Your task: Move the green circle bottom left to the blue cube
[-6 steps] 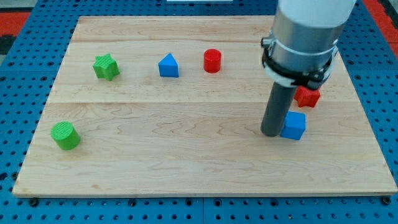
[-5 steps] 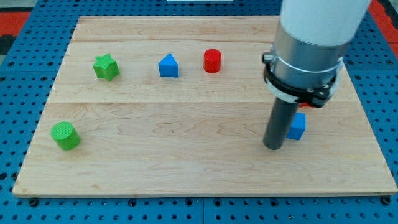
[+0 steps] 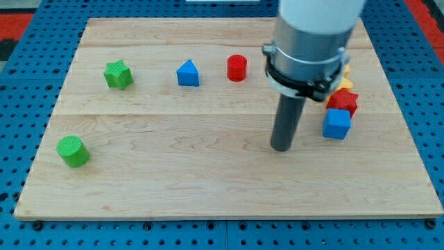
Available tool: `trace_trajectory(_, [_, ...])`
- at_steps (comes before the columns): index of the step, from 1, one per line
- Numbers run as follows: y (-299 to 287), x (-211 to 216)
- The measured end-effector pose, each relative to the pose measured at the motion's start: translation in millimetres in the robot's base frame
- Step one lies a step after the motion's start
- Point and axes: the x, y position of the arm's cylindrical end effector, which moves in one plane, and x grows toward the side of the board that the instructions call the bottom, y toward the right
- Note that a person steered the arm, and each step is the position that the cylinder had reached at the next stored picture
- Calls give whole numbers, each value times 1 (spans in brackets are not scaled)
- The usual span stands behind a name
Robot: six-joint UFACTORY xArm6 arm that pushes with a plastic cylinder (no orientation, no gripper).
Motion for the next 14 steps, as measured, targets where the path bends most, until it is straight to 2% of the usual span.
trace_trajectory(1, [7, -11])
trace_trajectory(4, [99, -11])
trace_trajectory(5, [95, 1])
trace_trajectory(6, [28, 38])
trace_trajectory(7, [-76, 58])
trace_trajectory(9, [-335, 100])
trace_trajectory(10, [-382, 97])
trace_trajectory(11, [-384, 87])
trace_trajectory(12, [-377, 31])
trace_trajectory(13, [-311, 7])
trace_trajectory(14, [-204, 13])
